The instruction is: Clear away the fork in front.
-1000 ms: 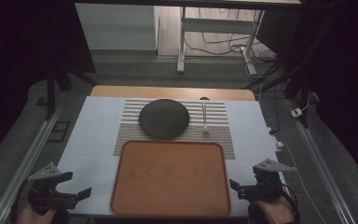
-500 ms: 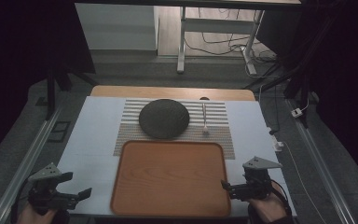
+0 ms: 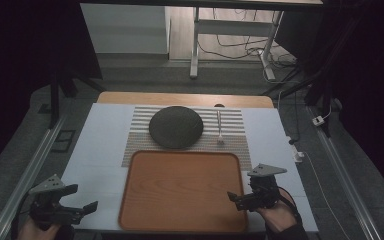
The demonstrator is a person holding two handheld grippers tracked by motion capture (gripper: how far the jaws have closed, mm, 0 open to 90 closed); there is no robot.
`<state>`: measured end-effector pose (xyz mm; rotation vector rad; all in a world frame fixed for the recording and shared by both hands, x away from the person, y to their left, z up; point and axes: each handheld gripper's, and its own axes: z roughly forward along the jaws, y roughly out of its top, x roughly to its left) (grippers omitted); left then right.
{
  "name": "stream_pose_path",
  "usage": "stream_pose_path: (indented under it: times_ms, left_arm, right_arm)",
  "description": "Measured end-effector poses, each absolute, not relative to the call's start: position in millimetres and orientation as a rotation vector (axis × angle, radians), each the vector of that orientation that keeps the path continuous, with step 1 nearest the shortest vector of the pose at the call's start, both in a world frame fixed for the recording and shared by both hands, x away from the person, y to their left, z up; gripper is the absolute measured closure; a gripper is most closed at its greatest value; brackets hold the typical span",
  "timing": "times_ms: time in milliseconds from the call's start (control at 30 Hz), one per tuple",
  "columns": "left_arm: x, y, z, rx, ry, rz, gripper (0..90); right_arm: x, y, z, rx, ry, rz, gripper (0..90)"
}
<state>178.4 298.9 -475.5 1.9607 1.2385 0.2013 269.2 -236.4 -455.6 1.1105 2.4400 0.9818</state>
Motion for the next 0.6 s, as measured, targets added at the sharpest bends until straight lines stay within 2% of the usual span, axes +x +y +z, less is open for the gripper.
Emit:
stream_pose_path:
  times_ms: [600]
  left_arm:
    - [179.0, 298.7, -475.6, 1.965, 1.236, 0.195, 0.0]
  right_arm:
    - [300.8, -200.3, -468.3, 0.921, 2.484, 0.787, 0.0]
